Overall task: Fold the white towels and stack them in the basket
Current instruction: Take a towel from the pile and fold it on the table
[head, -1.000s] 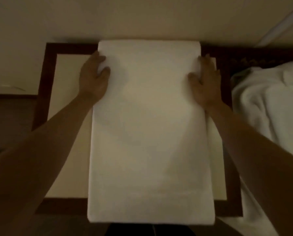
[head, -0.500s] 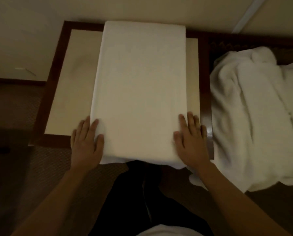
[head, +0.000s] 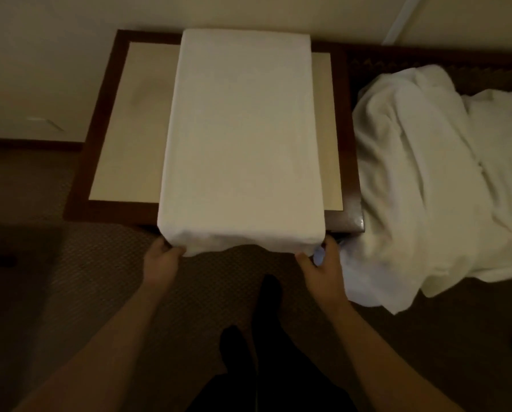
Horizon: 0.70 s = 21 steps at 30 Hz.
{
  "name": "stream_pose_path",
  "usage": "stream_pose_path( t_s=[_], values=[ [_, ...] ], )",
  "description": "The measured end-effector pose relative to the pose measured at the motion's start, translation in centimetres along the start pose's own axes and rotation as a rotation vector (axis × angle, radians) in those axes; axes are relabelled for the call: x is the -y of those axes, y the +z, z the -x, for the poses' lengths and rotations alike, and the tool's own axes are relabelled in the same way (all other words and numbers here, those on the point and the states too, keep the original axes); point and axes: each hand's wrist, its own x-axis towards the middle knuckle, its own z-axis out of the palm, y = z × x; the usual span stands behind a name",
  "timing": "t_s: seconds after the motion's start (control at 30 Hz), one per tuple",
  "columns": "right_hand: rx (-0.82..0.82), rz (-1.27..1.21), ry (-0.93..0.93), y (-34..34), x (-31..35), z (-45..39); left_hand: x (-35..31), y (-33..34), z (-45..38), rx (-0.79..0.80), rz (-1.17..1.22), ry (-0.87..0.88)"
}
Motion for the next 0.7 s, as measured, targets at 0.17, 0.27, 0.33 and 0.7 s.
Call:
stream_pose_path(
  t_s=[0.17,0.27,0.33,0.7],
  values=[
    [0.062,-0.127,0.144,-0.2,0.3,-1.9,1.5,-0.9,0.5,0.079,-0.074,-0.044],
    [0.127,-0.096,0.151,-1.2,-0.1,-1.4,2.2,-1.8,1.4,0.061,-0.156,0.025],
    [0.133,-0.061,0.155,-1.8,-0.3,-0.6,2.6,-2.5,2.0,0.053,-0.233,0.070],
    [-0.003,-0.075,0.150,-3.6,1.8,5.5,2.5,-6.2,6.4,0.046,-0.219,0.307]
  ],
)
